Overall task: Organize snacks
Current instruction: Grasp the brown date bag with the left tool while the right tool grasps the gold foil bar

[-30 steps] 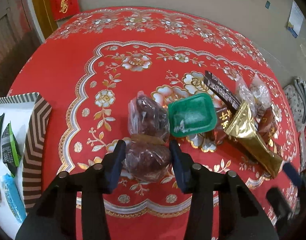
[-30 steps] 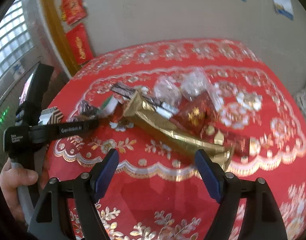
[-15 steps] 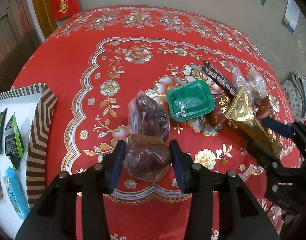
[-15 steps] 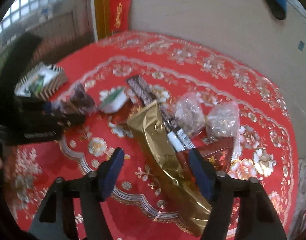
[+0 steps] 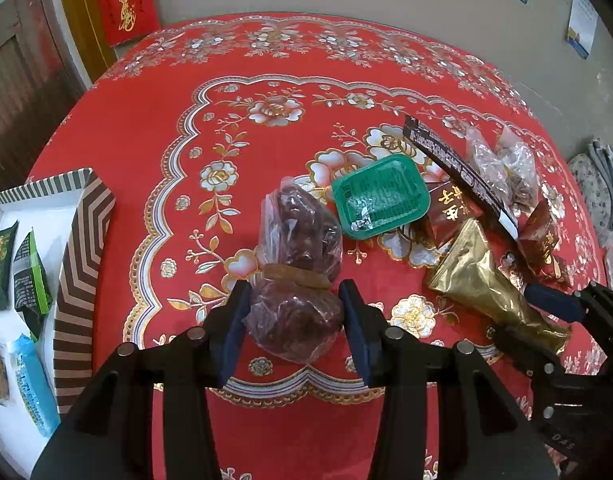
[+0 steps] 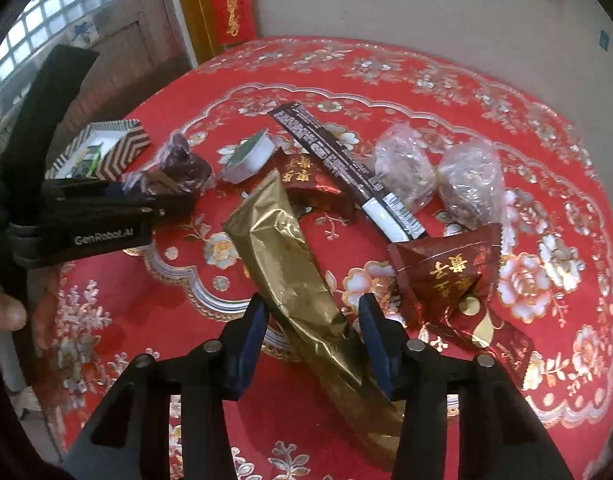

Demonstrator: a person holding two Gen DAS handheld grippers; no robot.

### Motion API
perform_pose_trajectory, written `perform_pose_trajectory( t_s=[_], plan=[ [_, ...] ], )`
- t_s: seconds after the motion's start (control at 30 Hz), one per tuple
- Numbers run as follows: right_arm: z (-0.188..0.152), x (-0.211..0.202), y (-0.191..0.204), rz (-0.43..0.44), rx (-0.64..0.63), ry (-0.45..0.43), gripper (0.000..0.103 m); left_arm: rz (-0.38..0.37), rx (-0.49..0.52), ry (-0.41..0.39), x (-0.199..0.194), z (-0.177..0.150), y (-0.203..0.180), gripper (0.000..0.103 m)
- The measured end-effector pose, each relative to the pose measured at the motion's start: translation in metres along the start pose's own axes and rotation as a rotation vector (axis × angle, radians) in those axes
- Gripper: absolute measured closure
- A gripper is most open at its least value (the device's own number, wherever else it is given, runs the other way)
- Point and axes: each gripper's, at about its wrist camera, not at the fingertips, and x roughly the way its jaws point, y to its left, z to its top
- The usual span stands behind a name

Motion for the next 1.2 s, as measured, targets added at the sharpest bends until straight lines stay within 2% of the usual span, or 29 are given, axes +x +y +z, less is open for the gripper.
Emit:
perform_pose_trajectory(
  t_s=[0.13, 0.27, 0.3, 0.37, 0.43, 0.53, 0.8, 1.0, 1.2],
  plan=[
    [-0.005, 0.002, 0.002, -0.048, -0.059, 0.018, 0.054, 0.002, -0.004, -0.001, 0.000, 0.000, 0.000, 0.060],
    [-0.008, 0.001, -0.002, -0.030, -0.076, 0.020, 0.057, 0.020, 0.009, -0.004, 0.000, -0.001, -0.003, 0.060],
    [-0.009, 0.002, -0.002, -0.029, -0.082, 0.023, 0.062, 0.025, 0.017, -0.005, 0.000, -0.001, -0.004, 0.060],
    [-0.010, 0.003, -0.001, -0.036, -0.084, 0.017, 0.063, 0.033, 0.026, -0.011, 0.000, -0.002, -0.005, 0.060],
    [-0.012, 0.003, -0.002, -0.021, -0.056, 0.011, 0.070, 0.032, 0.031, -0.018, -0.001, -0.003, -0.004, 0.061],
    [-0.018, -0.004, -0.001, -0.001, 0.000, -0.009, 0.084, 0.006, 0.011, -0.019, -0.004, -0.007, 0.004, 0.064],
    [-0.039, -0.033, 0.010, 0.062, 0.184, -0.160, 0.084, -0.009, -0.001, -0.067, -0.027, -0.021, 0.018, 0.065],
    [-0.045, -0.039, 0.022, 0.072, 0.246, -0.196, 0.084, -0.021, 0.004, -0.083, -0.038, -0.031, 0.023, 0.065],
    [-0.047, -0.046, 0.031, 0.070, 0.256, -0.209, 0.084, -0.049, 0.012, -0.093, -0.050, -0.040, 0.027, 0.066]
  ],
)
